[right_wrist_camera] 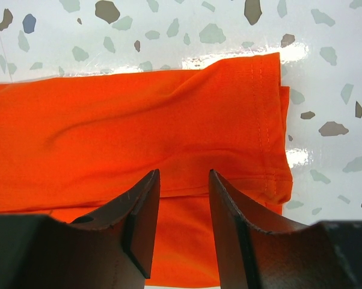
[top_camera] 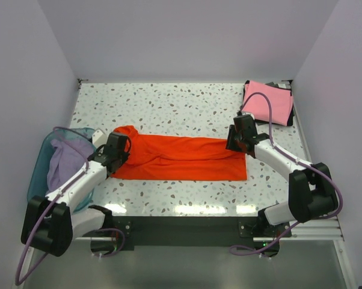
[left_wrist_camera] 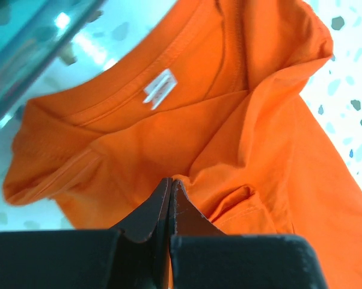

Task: Fold and stack the t-shirts
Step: Fold the tshirt

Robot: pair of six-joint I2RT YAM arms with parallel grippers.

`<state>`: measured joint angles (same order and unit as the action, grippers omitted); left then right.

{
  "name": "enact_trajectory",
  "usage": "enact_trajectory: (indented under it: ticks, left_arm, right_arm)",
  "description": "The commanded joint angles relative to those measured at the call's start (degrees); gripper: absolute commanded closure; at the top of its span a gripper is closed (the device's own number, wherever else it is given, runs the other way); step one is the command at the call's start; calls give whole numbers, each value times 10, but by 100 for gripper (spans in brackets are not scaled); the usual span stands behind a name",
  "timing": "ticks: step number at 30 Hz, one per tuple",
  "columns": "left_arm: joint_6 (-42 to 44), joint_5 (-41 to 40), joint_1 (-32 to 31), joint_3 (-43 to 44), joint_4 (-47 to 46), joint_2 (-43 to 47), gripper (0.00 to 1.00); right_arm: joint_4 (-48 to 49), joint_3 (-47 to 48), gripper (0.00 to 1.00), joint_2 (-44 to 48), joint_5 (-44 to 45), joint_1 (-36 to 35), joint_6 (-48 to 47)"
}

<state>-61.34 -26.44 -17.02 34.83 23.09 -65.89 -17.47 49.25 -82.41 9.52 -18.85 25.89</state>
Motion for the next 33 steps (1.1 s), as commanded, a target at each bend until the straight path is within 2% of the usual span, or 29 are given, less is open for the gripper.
enact_trajectory:
  ticks: [1,8,12,26,33]
  left_arm:
    - [-75,-35,-3,-10,75,30,100]
    - [-137,13,-3,-66,114,91,100]
    - [-152,10,-3,-85,133,131,100]
    - [-90,42,-3,-107,101,202,100]
    - [-77,34,-2,-93,107,188,100]
  right_arm:
    - [24,8,58,10,14,-2,-1]
    - [18,10,58,16,17,-2,-1]
    - [14,8,58,20,21,-2,-2]
    - [-8,10,57,9,67,2,-1]
    - [-10,10,58,-30,55,8,9]
